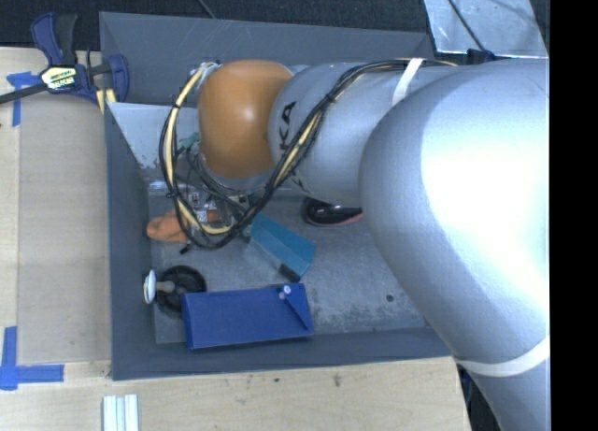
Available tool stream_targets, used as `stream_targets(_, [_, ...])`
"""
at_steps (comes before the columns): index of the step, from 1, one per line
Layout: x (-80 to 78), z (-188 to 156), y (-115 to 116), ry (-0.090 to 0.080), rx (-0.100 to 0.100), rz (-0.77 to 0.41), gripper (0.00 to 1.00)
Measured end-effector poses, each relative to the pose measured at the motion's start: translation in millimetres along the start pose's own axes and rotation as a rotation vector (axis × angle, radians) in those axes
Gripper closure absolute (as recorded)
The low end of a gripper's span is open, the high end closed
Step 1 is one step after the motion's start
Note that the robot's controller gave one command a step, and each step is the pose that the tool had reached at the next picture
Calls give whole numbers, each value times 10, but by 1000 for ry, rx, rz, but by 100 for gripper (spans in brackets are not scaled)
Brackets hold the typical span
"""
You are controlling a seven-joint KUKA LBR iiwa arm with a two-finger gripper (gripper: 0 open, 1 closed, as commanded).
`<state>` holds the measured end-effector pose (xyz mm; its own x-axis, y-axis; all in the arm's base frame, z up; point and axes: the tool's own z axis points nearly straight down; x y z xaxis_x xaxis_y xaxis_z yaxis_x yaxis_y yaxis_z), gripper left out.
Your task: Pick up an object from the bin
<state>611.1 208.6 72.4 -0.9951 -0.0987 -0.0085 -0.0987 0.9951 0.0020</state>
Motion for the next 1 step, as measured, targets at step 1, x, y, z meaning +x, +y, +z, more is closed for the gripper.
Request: stream_targets(1, [73,-466,12,13,3,-3,100])
